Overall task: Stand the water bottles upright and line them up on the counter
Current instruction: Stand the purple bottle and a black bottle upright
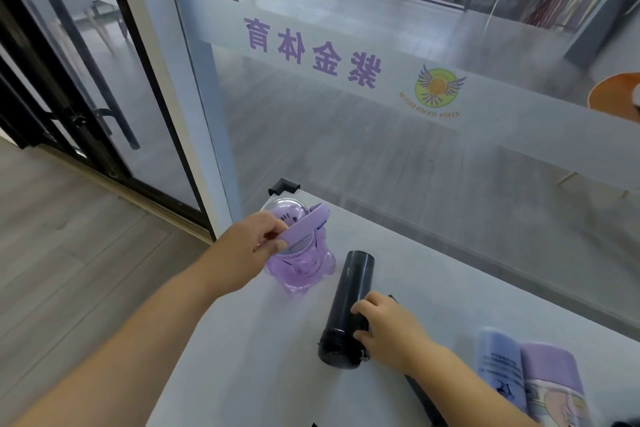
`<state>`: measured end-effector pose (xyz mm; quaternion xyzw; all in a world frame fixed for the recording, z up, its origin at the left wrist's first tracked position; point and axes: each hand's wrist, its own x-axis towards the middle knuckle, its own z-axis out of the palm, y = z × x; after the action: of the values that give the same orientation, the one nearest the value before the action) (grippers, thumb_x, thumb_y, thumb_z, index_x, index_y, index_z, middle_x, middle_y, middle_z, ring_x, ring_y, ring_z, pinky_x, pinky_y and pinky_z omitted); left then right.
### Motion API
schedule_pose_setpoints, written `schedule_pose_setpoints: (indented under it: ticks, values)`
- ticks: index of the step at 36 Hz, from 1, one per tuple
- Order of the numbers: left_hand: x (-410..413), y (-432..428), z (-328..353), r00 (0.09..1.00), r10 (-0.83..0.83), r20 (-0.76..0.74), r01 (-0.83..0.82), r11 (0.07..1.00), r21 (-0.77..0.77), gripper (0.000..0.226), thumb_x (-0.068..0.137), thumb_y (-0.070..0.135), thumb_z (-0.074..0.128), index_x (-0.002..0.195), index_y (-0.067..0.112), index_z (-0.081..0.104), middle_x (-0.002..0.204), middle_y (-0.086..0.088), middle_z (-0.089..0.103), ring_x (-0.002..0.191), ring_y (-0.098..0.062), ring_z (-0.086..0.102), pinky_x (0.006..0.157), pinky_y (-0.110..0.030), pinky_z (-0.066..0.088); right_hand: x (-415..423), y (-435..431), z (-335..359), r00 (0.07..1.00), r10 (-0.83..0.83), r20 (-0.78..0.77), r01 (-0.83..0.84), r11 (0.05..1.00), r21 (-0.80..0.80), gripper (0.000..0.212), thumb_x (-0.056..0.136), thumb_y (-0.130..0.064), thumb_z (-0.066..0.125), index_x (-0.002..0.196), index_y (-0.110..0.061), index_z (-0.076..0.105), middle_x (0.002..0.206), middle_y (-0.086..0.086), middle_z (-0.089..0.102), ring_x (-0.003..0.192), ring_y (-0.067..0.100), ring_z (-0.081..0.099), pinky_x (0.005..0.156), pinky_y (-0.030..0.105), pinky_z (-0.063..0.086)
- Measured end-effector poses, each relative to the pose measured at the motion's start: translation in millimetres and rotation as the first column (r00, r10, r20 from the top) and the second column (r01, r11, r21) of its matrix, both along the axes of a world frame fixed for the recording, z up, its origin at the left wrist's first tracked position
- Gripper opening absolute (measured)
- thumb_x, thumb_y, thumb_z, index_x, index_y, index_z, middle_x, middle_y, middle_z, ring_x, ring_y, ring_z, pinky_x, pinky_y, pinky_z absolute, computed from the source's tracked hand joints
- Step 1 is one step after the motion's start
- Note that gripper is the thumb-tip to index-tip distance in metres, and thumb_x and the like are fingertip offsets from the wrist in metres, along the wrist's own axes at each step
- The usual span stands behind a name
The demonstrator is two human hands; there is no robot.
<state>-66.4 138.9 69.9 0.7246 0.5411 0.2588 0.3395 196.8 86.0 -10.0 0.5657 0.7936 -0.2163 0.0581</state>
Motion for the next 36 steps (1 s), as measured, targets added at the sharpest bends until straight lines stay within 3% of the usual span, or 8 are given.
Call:
schedule_pose_setpoints:
  ticks: [4, 11, 16, 20, 24, 30, 34, 36]
  values:
    - [3, -1, -4, 0.987, -0.089, -0.133, 0.099, 0.993, 0.065, 0.008, 0.090, 0.015, 0.055, 0.090, 0.021, 0.061, 0.089, 0.016, 0.052, 0.084, -0.010, 0.052, 0.075, -0.025, 0.046, 2, 1, -2, 1.000, -0.014, -0.010, 0.014, 1.000, -0.009, 0.040, 0.092, -0.030, 0.055, 0.131, -0.021, 0.049, 0.127, -0.001, 0.049, 0.110, 0.021, 0.051, 0.089, 0.029, 0.046]
    - [6, -3, -11, 0.984, -0.120, -0.128, 0.129, 0.990, 0.061, 0.010, 0.089, 0.017, 0.058, 0.094, 0.023, 0.064, 0.095, 0.013, 0.054, 0.093, -0.008, 0.050, 0.077, -0.014, 0.042, 0, 0, -4, 0.999, -0.036, -0.016, 0.036, 0.999, -0.018, 0.044, 0.092, -0.030, 0.055, 0.134, -0.020, 0.045, 0.129, 0.001, 0.046, 0.110, 0.022, 0.049, 0.090, 0.031, 0.047]
    - [4, -9, -26, 0.947, -0.148, -0.286, 0.189, 0.975, 0.121, 0.014, 0.089, 0.026, 0.059, 0.101, 0.024, 0.066, 0.099, 0.013, 0.056, 0.100, -0.012, 0.047, 0.089, -0.029, 0.046, -7, -3, -4, 0.996, -0.077, -0.051, 0.075, 0.996, -0.048, 0.050, 0.094, -0.031, 0.052, 0.141, -0.023, 0.036, 0.135, -0.001, 0.034, 0.109, 0.021, 0.049, 0.091, 0.032, 0.048]
    - [2, -15, -33, 0.932, -0.116, -0.343, 0.200, 0.955, 0.220, 0.014, 0.085, 0.026, 0.064, 0.099, 0.024, 0.068, 0.099, 0.006, 0.062, 0.101, -0.019, 0.049, 0.087, -0.036, 0.049, -10, -6, 0, 0.999, 0.042, 0.002, -0.041, 0.997, -0.064, 0.061, 0.088, -0.018, 0.054, 0.144, -0.023, 0.031, 0.150, 0.005, 0.018, 0.130, 0.029, 0.033, 0.105, 0.037, 0.040]
    - [2, -24, -37, 0.945, -0.005, -0.328, 0.113, 0.945, 0.309, 0.025, 0.077, 0.025, 0.073, 0.101, 0.021, 0.067, 0.098, 0.001, 0.061, 0.101, -0.023, 0.049, 0.087, -0.035, 0.047, -9, -6, 1, 0.948, 0.272, 0.165, -0.271, 0.962, -0.027, 0.074, 0.085, -0.013, 0.059, 0.148, -0.026, 0.023, 0.158, 0.009, 0.007, 0.143, 0.035, 0.007, 0.115, 0.046, 0.022]
    - [2, -49, -44, 0.973, 0.159, -0.169, -0.102, 0.948, 0.301, 0.046, 0.072, 0.017, 0.078, 0.112, 0.012, 0.055, 0.107, -0.004, 0.054, 0.098, -0.019, 0.049, 0.087, -0.028, 0.040, -9, -9, -16, 0.886, 0.388, 0.253, -0.403, 0.915, 0.008, 0.082, 0.087, -0.007, 0.057, 0.150, -0.030, 0.011, 0.161, 0.007, -0.002, 0.145, 0.040, -0.006, 0.116, 0.051, 0.005]
    - [-5, -68, -61, 0.961, 0.247, -0.128, -0.225, 0.960, 0.164, 0.042, 0.074, 0.016, 0.076, 0.108, 0.011, 0.052, 0.102, 0.001, 0.047, 0.088, -0.017, 0.051, 0.076, -0.025, 0.041, -13, -9, -21, 0.853, 0.405, 0.330, -0.426, 0.905, -0.010, 0.079, 0.088, -0.009, 0.058, 0.150, -0.025, 0.011, 0.161, 0.005, -0.002, 0.145, 0.042, -0.011, 0.116, 0.053, 0.003]
    - [-9, -77, -73, 0.954, 0.239, -0.180, -0.222, 0.969, 0.111, 0.037, 0.076, 0.017, 0.074, 0.107, 0.012, 0.054, 0.103, 0.002, 0.048, 0.087, -0.016, 0.052, 0.076, -0.026, 0.041, -16, -9, -21, 0.837, 0.417, 0.354, -0.437, 0.899, -0.025, 0.081, 0.082, -0.011, 0.066, 0.148, -0.021, 0.020, 0.160, 0.007, 0.011, 0.144, 0.046, 0.001, 0.113, 0.058, 0.016]
